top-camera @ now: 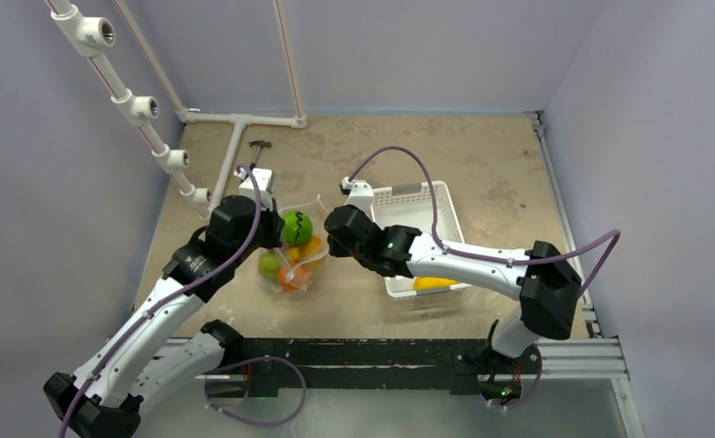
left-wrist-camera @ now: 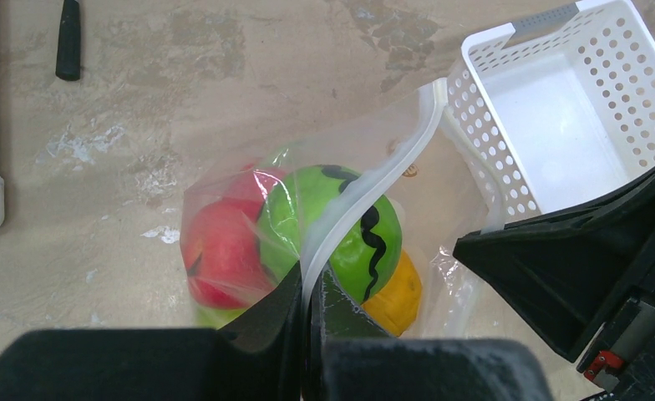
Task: Place the food in the zip-top bag and seal the zipper
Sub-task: Adjust the zipper food storage bag at the center of the board.
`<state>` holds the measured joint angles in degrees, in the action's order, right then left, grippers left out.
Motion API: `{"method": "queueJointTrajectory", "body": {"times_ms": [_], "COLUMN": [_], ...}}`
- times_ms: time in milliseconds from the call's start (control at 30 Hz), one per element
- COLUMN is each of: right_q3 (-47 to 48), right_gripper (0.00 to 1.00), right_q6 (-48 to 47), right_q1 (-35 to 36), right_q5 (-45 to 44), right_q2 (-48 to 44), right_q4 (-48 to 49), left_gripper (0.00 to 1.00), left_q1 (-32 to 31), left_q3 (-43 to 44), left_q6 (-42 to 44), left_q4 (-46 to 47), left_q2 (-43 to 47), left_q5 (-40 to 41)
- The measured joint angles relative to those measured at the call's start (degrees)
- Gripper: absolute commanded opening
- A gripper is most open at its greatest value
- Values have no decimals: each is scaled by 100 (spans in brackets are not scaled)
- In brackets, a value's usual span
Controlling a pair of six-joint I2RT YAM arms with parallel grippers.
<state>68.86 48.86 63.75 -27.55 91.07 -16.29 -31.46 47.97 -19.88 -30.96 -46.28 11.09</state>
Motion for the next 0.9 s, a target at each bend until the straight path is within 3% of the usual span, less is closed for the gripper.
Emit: {"method": "queueJointTrajectory", "body": {"times_ms": [67,667,900], "right_q3": [0,103,247], "right_gripper": [0,0,0], "right_q6": [9,-358,-693], "right_q1": [0,-13,-116], "right_q5": [0,7,129], "right_q2": [0,-765,-804], "right_q4": [-4,9,52], "left_gripper": [0,0,0], "left_q1": [0,2,0], "left_q3": [0,9,378], "left_q6": [0,0,28], "left_q4": [0,-57,-452], "left_q2": [0,83,81], "left_q5": [0,289,533]}}
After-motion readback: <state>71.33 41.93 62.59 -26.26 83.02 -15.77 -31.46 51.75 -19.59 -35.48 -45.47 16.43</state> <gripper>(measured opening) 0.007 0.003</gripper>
